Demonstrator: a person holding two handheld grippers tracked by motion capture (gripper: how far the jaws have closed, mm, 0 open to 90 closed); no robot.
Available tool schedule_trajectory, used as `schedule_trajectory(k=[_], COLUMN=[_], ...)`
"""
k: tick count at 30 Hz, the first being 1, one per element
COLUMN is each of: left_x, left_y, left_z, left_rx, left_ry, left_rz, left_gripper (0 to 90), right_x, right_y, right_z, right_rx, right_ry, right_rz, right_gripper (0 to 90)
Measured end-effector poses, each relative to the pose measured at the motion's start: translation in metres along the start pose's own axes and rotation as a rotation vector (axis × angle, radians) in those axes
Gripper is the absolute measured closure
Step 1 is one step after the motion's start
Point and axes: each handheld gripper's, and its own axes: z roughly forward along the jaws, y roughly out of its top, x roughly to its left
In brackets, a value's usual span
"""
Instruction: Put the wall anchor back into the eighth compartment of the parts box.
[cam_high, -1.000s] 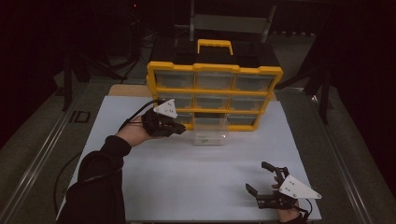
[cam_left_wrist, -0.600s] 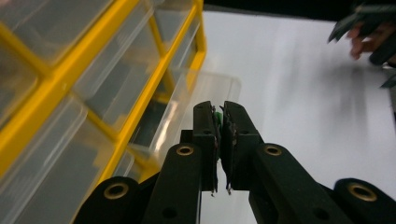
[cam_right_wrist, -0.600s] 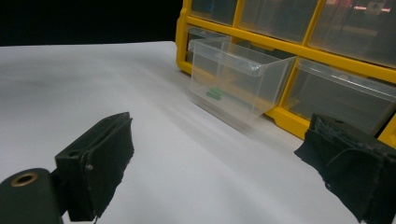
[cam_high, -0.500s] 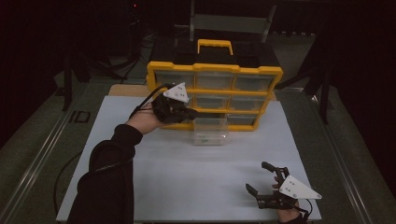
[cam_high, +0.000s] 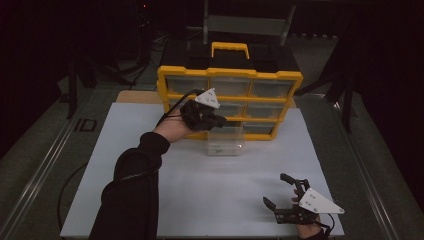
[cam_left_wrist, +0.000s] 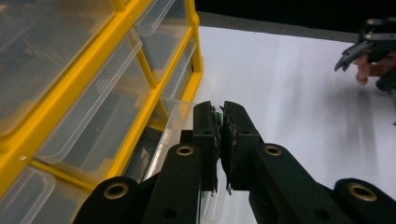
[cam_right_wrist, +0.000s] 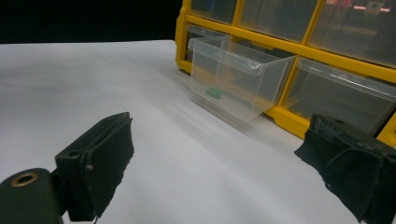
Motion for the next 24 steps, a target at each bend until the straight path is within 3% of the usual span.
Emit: schedule_trajectory(k=[12,18,24], left_x=[0.001,0.002,0.006], left_y=[-0.002,-0.004,-0.010], left_z=[0.025,0.037,0.052], left_rx=[0.041,0.074,0.171], left_ry=[-0.005,-0.023,-0.009], left_rz=[-0.022,-0.052,-0.095], left_gripper=[83.4,83.4,83.4], right_x=[-0.001,-0.001,-0.001], right_y=[-0.001,-0.001,-0.001], right_z=[0.000,-0.001,0.000], right_rx=[0.001,0.000,0.002], right_ry=[0.004,0.003,0.004], right_rz=[0.002,0.005,0.005], right_gripper=[8.1,8.1,8.1])
